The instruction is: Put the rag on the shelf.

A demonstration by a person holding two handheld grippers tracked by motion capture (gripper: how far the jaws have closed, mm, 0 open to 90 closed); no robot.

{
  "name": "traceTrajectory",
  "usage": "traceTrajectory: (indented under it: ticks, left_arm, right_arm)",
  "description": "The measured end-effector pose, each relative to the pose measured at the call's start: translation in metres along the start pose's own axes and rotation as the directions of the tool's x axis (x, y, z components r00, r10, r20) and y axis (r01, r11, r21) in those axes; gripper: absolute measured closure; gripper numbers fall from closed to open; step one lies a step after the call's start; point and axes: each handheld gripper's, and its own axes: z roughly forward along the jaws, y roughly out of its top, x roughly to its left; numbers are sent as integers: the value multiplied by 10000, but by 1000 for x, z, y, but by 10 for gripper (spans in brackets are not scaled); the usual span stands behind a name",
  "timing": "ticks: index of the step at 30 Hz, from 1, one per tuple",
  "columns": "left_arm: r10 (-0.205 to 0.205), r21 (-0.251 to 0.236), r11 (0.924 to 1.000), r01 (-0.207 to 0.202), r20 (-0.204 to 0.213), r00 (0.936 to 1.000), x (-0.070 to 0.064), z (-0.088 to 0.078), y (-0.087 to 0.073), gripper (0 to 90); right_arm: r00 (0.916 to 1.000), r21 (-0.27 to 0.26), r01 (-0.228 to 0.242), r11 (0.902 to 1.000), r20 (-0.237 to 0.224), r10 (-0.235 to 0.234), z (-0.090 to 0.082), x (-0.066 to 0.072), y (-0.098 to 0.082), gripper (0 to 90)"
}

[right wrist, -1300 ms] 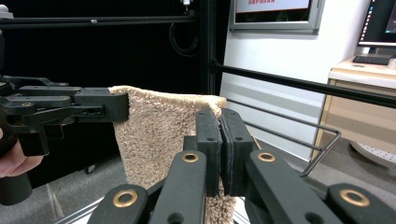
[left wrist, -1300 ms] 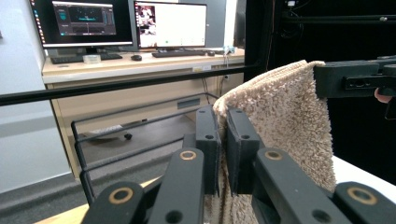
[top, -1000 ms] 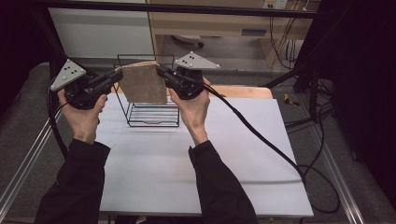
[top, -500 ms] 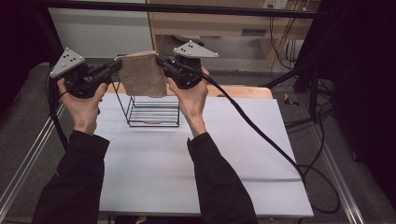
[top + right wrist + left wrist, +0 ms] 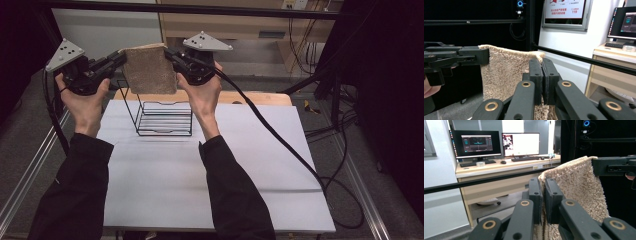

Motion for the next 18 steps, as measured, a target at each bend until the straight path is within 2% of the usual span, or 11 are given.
traceTrajectory:
  ticks: [10, 18]
  left_arm:
    - [-24, -12, 10000, 24, -126, 9999, 9, 15, 5, 847]
    - [0, -34, 10000, -1, -135, 9999, 16, 26, 9, 847]
  right_arm:
    - [9998, -55, 123, 9999, 125, -122, 10, -8, 4, 880]
    - [9998, -47, 2, 10000, 189, -1, 20, -18, 8, 879]
